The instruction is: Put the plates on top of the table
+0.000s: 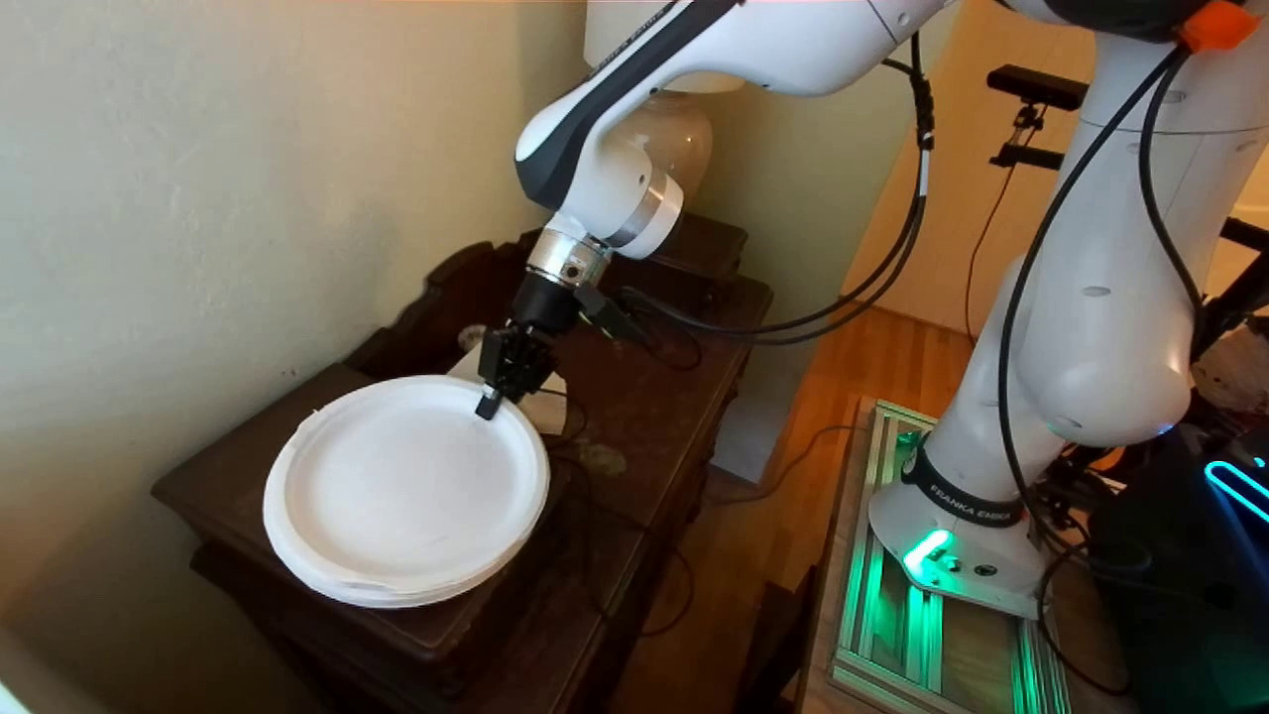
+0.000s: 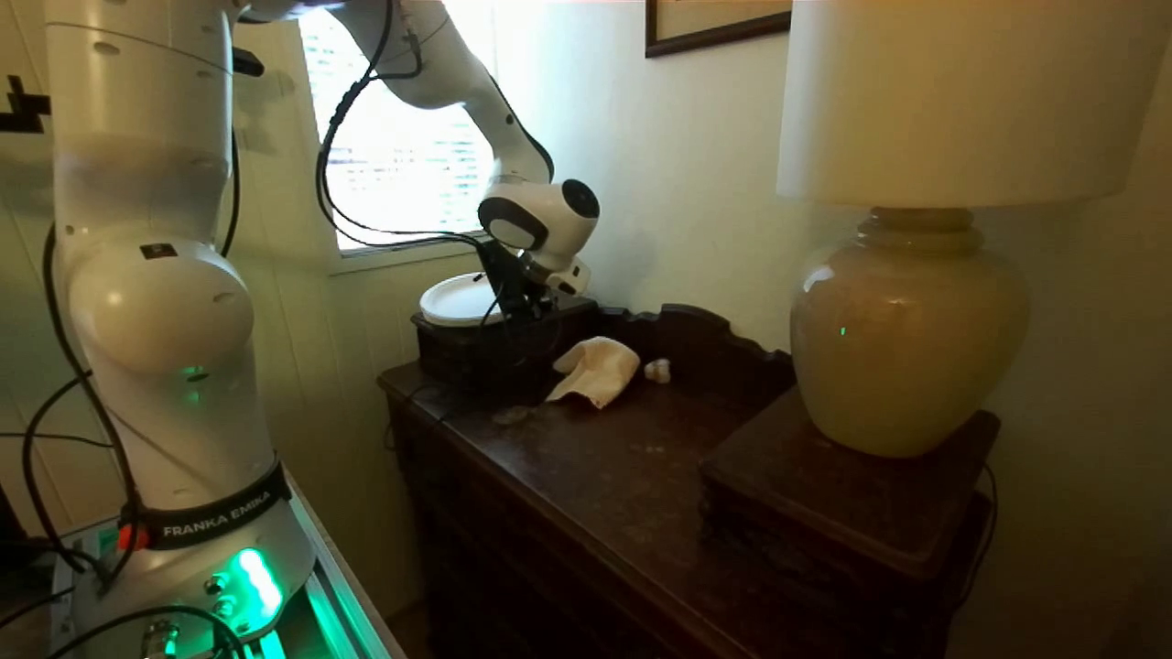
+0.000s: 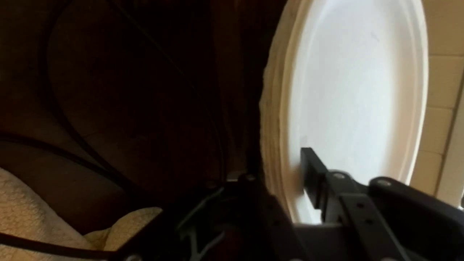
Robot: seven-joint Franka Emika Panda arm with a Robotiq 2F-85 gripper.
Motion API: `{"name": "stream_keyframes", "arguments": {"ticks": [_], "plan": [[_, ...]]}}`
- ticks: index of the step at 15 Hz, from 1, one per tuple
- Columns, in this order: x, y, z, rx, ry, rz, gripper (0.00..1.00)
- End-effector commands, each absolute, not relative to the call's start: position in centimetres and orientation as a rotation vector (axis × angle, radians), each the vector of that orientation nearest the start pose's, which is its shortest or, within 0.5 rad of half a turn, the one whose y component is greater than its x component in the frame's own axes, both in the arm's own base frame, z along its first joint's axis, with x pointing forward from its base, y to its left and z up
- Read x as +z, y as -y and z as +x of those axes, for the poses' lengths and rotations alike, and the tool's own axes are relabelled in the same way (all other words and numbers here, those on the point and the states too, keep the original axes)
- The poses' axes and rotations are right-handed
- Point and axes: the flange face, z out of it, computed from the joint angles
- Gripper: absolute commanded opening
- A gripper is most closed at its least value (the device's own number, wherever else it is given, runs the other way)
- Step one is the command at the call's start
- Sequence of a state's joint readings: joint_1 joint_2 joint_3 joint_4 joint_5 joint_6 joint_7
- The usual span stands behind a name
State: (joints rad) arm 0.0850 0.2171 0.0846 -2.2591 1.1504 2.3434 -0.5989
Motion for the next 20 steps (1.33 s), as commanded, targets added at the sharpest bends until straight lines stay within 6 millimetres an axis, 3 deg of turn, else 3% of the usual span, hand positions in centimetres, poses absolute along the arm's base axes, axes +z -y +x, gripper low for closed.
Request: {"name": "stream_keyframes", "arguments": {"ticks": [1,6,10,14,18,20], "plan": [[25.9,-10.7,52.7,-0.067,-0.147,-2.405,0.65],[27.5,-10.9,52.7,-0.132,-0.103,-2.483,0.99],[30.5,-10.2,51.7,-0.203,-0.07,-2.583,1.0],[35.2,-9.4,47.6,-0.234,-0.075,-2.659,1.0],[38.9,-6.1,43.2,-0.286,-0.093,-2.859,1.0],[40.7,-3.5,41.4,-0.261,-0.122,-2.995,1.0]]}}
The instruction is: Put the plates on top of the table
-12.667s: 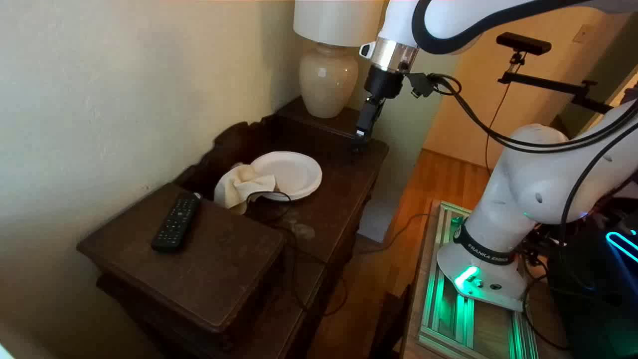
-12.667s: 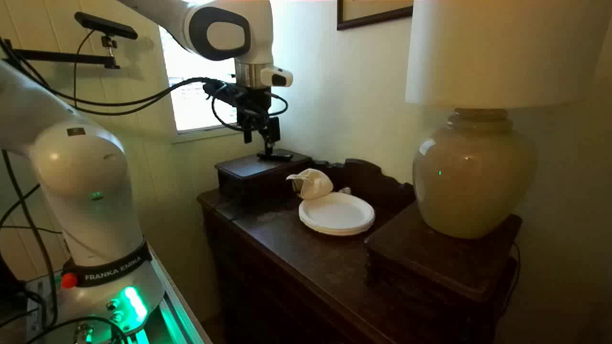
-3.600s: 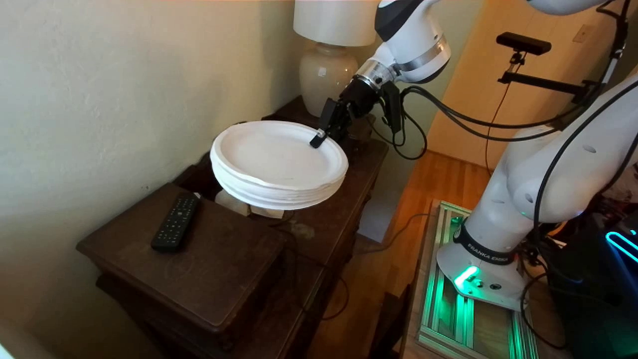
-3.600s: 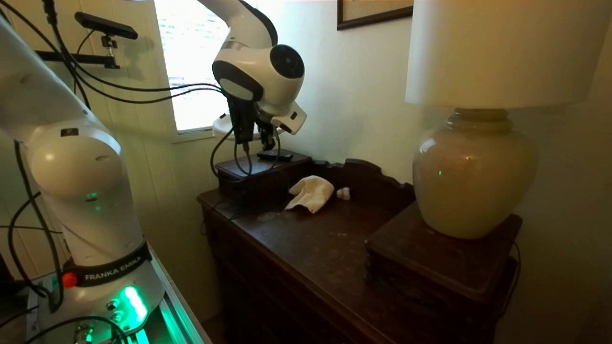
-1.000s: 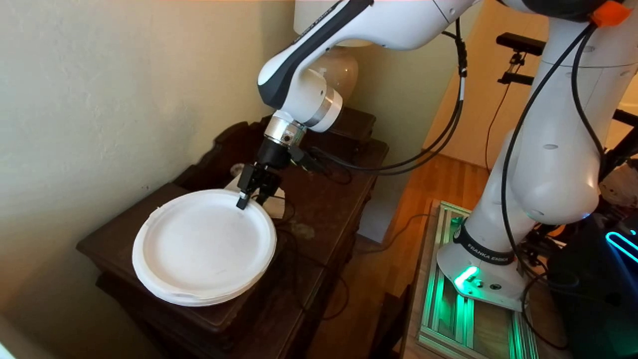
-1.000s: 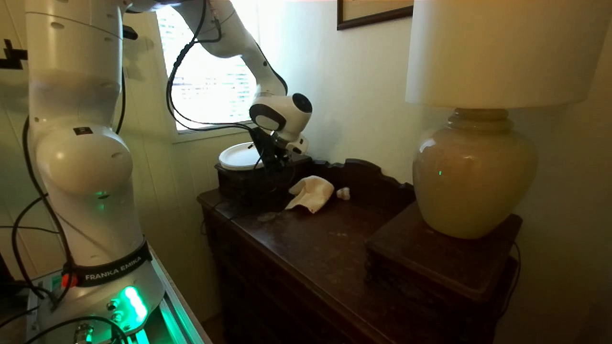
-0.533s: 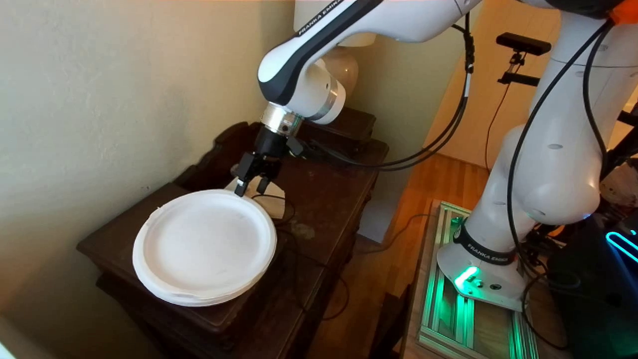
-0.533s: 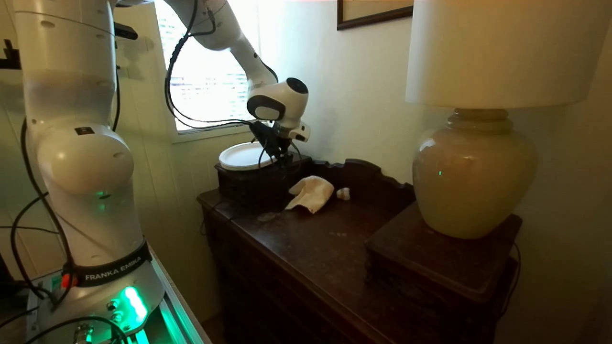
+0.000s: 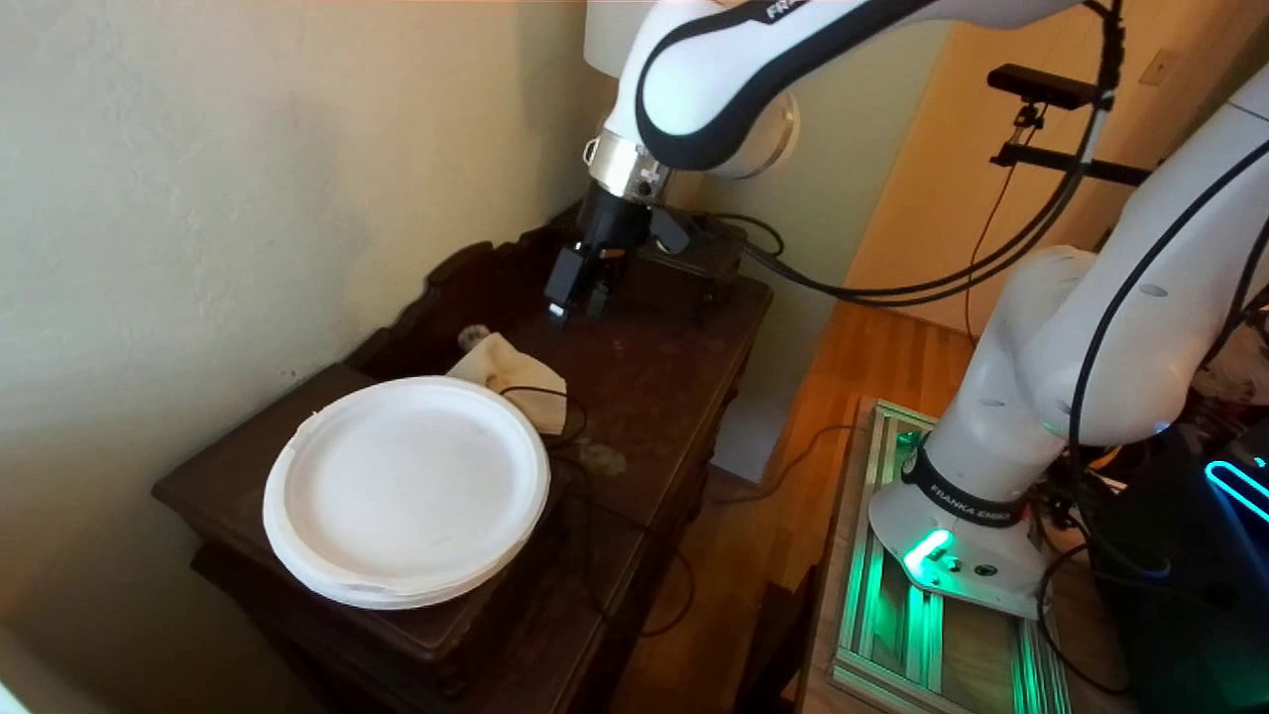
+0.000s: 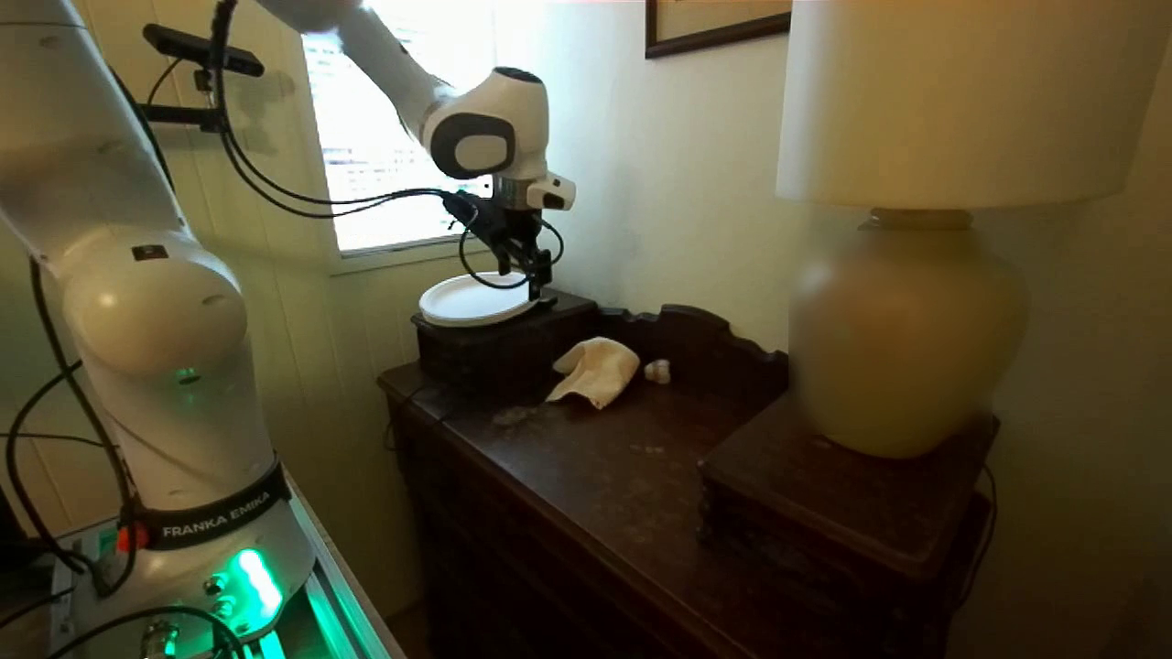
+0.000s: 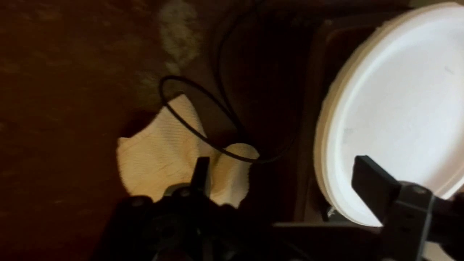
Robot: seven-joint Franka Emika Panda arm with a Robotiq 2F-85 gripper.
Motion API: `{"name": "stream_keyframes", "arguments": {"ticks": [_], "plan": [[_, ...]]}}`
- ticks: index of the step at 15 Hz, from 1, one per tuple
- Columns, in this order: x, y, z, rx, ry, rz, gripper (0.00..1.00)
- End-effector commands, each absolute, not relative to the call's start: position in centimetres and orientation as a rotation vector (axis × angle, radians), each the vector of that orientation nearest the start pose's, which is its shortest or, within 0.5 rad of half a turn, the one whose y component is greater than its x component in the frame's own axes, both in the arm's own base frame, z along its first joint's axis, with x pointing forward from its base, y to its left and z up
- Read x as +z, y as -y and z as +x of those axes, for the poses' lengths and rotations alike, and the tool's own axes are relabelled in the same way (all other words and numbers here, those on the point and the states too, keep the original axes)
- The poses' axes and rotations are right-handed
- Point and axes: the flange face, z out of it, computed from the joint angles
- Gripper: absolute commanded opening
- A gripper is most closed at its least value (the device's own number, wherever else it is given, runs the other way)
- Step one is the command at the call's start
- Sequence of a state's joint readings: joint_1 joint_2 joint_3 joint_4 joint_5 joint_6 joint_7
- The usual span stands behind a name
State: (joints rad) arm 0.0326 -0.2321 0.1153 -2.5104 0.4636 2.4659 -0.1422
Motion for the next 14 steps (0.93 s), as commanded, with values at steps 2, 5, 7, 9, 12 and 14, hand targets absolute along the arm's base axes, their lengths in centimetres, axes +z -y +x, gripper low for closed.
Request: {"name": "stream_keyframes", "arguments": {"ticks": [2,5,7,9,12,14], "plan": [[43.2,-0.8,40.0,-0.207,-0.134,-3.1,1.0],[46.4,2.1,38.2,-0.147,-0.083,-3.261,1.0],[47.9,3.3,37.1,-0.15,-0.053,-3.306,1.0],[47.1,3.0,38.0,-0.155,-0.062,-3.272,1.0],[47.8,3.2,37.5,-0.165,-0.062,-3.283,1.0],[47.7,3.2,37.5,-0.162,-0.061,-3.284,1.0]]}}
